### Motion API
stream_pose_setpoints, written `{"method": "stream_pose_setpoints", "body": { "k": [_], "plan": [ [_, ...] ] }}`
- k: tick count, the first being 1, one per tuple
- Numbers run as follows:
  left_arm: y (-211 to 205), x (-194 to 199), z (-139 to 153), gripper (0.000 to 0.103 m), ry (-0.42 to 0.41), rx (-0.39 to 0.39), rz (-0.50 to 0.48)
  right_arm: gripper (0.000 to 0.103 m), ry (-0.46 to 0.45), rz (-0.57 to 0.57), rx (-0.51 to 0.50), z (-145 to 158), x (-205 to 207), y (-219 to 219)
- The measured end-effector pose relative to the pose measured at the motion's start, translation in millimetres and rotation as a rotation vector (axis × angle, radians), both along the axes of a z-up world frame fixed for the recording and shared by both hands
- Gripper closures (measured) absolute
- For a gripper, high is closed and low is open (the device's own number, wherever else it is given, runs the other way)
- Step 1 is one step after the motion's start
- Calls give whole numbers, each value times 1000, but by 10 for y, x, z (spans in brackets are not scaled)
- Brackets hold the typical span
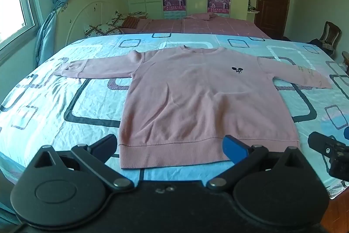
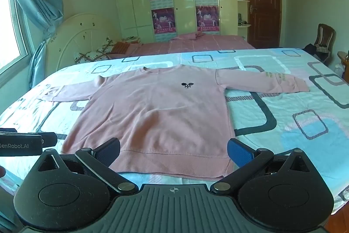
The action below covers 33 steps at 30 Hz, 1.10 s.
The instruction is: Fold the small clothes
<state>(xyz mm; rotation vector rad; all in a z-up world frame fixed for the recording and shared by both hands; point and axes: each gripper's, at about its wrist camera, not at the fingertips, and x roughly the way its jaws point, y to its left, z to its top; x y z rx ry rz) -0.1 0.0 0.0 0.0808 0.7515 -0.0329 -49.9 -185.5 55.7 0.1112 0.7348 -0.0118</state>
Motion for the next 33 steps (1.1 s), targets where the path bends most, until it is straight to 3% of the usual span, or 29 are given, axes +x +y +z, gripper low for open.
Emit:
{"method": "stream_pose_setpoints", "body": {
  "k": [20, 33],
  "plan": [
    [-23, 7, -6, 1, 1, -8, -9, 0, -2, -4, -19, -37, 10, 20],
    [-35, 31, -35, 1, 30, 37, -18, 0, -9, -25, -19, -47, 25, 22]
  ]
}}
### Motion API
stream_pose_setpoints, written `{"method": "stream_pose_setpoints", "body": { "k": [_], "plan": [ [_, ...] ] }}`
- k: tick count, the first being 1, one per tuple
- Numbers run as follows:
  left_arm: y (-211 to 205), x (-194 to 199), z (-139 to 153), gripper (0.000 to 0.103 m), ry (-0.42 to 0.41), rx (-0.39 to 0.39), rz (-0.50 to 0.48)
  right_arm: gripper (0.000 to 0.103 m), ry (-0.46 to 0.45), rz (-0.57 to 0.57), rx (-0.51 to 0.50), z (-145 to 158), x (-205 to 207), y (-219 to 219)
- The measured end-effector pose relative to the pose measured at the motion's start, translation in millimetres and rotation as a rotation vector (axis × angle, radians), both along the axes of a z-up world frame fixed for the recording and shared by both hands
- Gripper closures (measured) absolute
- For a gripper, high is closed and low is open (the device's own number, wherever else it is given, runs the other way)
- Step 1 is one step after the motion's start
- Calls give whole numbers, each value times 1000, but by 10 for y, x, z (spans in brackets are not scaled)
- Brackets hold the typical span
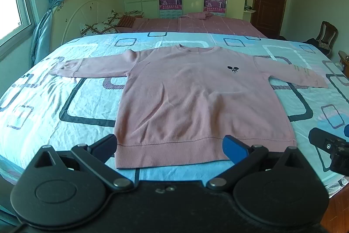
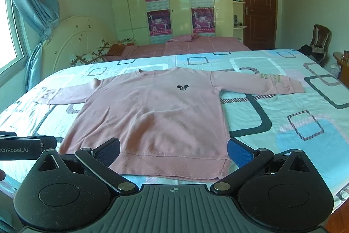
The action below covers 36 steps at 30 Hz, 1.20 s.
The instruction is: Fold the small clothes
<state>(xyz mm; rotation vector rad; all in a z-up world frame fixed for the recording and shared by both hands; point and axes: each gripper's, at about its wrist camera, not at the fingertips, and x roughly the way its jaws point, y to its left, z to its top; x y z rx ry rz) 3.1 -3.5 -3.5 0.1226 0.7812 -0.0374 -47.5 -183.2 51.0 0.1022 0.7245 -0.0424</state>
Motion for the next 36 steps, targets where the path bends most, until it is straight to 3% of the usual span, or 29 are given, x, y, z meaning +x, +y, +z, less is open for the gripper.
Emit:
{"method": "stream_pose_setpoints", "body": {
  "k": [6, 14, 22, 29, 36],
  "plan": [
    [3, 4, -10, 1, -20, -13, 1, 0, -3, -6, -2, -5, 11, -17],
    [58, 83, -22, 1, 32, 3, 11, 0, 0, -7, -6, -24, 58, -1],
    [117, 219, -49, 1, 21, 4, 22, 0, 10, -19, -12, -76, 161, -29],
    [164, 438, -99, 1, -4, 18, 30, 0, 28, -40, -21, -161, 329, -62],
    [228, 799, -201, 1, 29, -5, 20, 0, 48, -85, -11, -294, 591, -140]
  ]
}}
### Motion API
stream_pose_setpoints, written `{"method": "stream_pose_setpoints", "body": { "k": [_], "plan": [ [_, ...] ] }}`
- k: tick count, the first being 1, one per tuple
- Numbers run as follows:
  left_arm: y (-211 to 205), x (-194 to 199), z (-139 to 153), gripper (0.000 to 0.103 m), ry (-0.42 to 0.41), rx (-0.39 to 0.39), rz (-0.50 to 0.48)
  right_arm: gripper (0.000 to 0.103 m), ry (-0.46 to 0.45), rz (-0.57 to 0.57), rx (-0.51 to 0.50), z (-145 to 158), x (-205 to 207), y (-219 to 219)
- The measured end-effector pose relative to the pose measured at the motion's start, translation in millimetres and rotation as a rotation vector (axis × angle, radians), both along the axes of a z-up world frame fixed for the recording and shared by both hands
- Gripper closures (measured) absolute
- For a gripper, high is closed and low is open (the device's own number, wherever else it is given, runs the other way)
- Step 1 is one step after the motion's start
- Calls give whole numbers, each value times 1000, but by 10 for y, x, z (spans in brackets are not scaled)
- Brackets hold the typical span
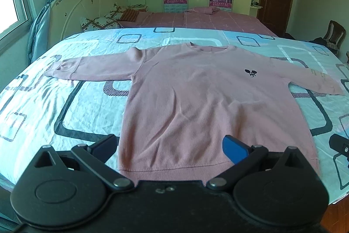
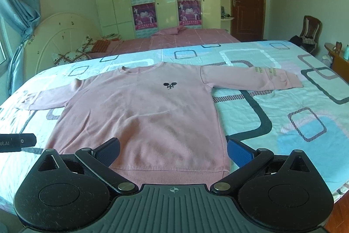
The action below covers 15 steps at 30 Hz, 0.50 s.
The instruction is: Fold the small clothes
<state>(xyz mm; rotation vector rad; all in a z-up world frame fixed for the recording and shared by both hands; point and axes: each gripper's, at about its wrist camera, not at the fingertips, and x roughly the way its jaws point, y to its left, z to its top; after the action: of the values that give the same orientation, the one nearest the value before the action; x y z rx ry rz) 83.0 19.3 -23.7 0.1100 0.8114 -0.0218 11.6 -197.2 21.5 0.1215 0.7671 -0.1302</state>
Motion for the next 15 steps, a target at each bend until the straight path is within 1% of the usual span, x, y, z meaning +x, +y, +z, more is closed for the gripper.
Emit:
{"method": "stream_pose_setpoints", "body": {
  "k": [2, 3, 6, 8, 13, 15],
  "plan": [
    [29, 130, -53, 1, 16, -16, 1, 0, 4, -15, 1, -41, 94, -29],
    [46, 208, -94, 1, 26, -37, 2, 0, -1, -24, 1, -59, 144, -47],
    [116, 427, -177, 1, 32, -57, 9, 0, -14, -53, -9, -115, 290, -86],
    [172, 596, -225, 1, 39, -63, 8, 0, -15, -78, -20, -163, 431, -119],
    [248, 1013, -329, 1, 39, -61, -14, 0, -12, -135, 0, -262, 749, -226],
    [270, 1190, -357, 1, 39, -58, -24, 0, -15, -161, -8, -277, 864, -255]
  ]
}}
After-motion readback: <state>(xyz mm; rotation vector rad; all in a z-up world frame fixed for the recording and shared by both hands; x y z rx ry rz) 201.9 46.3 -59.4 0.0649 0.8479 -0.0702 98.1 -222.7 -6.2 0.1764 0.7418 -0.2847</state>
